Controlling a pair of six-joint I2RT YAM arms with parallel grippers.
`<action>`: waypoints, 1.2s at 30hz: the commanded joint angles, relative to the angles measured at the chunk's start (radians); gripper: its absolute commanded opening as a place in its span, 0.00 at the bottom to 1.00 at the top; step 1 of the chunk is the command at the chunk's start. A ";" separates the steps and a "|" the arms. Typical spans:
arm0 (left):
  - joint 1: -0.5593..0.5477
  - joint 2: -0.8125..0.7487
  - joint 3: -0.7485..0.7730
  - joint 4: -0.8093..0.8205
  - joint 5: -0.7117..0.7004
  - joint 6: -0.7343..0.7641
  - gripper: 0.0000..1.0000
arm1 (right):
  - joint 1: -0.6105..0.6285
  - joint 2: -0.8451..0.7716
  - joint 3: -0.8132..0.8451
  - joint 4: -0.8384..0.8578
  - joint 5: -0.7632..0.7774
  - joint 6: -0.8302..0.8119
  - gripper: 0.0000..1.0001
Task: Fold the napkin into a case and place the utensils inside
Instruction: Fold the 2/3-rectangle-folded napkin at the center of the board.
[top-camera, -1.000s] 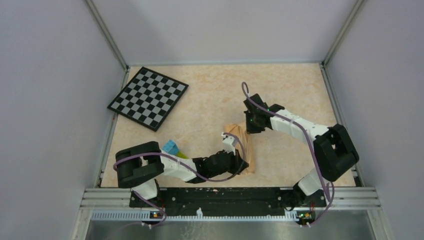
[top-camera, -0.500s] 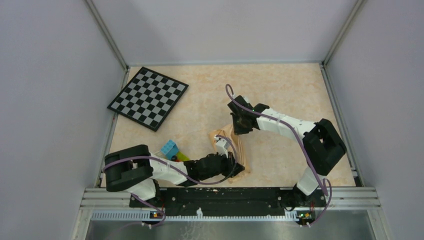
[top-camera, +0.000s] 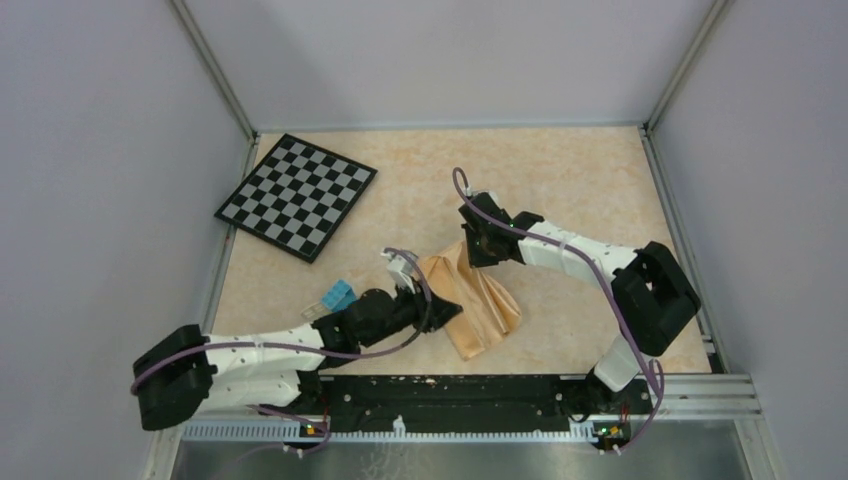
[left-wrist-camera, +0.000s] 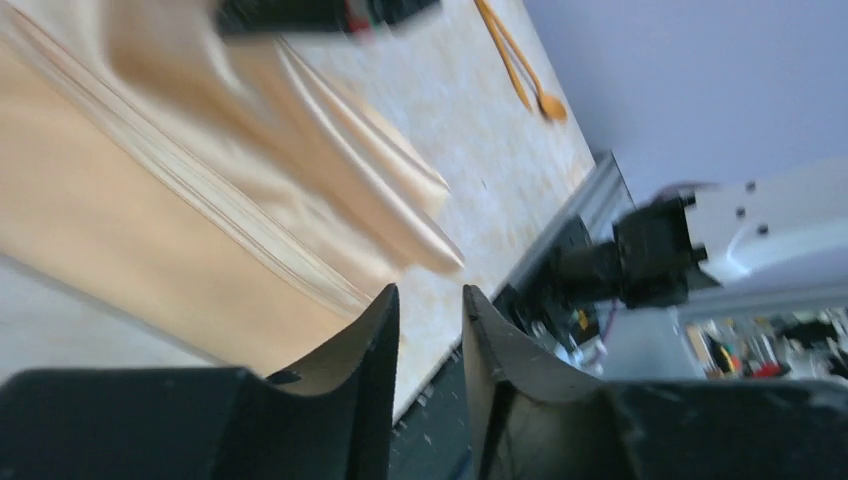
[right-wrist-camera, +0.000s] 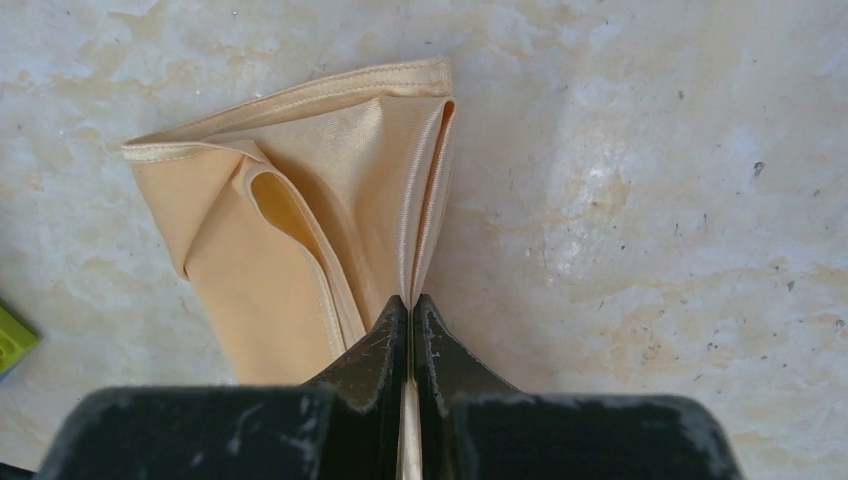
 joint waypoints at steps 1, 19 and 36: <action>0.188 -0.099 -0.027 -0.092 0.025 -0.003 0.26 | -0.002 -0.045 -0.008 0.052 0.004 -0.010 0.00; 0.420 0.522 0.257 0.055 0.052 0.102 0.00 | 0.004 -0.076 -0.009 0.075 -0.036 -0.007 0.00; 0.422 0.627 0.240 0.126 0.102 0.076 0.00 | 0.189 0.042 0.006 0.196 0.169 0.267 0.00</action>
